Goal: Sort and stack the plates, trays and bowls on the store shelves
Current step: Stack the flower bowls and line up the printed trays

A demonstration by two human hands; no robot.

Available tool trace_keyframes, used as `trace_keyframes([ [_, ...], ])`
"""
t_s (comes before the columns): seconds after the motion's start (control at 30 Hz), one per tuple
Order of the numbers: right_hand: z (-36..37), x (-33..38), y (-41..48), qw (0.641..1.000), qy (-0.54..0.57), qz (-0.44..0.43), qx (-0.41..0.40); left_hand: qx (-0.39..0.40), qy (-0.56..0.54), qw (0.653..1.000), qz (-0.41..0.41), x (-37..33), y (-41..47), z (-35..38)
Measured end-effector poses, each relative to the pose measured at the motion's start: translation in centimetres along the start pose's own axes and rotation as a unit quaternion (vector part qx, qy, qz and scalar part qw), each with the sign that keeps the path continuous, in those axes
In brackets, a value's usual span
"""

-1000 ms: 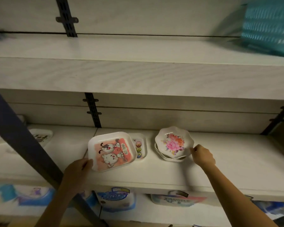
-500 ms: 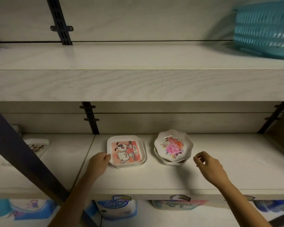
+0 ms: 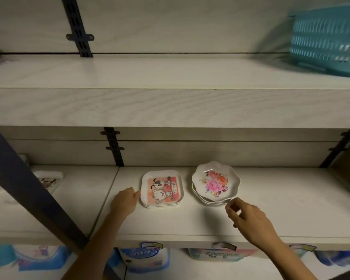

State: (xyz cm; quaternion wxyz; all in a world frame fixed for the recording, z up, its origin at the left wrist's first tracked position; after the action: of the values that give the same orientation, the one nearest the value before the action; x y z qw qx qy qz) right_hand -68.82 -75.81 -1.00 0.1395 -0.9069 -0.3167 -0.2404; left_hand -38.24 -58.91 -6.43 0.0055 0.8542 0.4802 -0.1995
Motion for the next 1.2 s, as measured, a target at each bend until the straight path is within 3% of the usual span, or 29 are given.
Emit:
trace_keyframes([
  [0.27,3.2,6.1,0.0,0.991,-0.033,-0.117,0.056,0.011,-0.049,0.996,0.074,0.9,-6.5,-2.2],
  [0.43,7.0,10.9,-0.8,0.974,-0.047,-0.193,0.110,0.039,-0.117,0.991,0.053,3.5,-11.1,-3.7],
  [0.63,10.4,17.3,-3.9,0.948,-0.064,-0.276,0.147,-0.013,-0.151,0.988,0.039,9.3,-16.1,-7.5],
  [1.2,21.8,35.3,-13.3,0.953,-0.017,-0.282,0.113,-0.107,-0.076,0.991,0.012,34.3,-19.3,-15.0],
])
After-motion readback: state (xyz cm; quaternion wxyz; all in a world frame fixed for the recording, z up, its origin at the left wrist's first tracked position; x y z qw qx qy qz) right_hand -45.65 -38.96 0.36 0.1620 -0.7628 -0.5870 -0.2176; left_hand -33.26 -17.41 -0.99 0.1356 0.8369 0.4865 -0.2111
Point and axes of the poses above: each hand's wrist, its own y-axis towards the middle knuckle, its own z-axis out of the palm, x = y × z, the point moved 8 cm from there along y, towards the middle knuckle
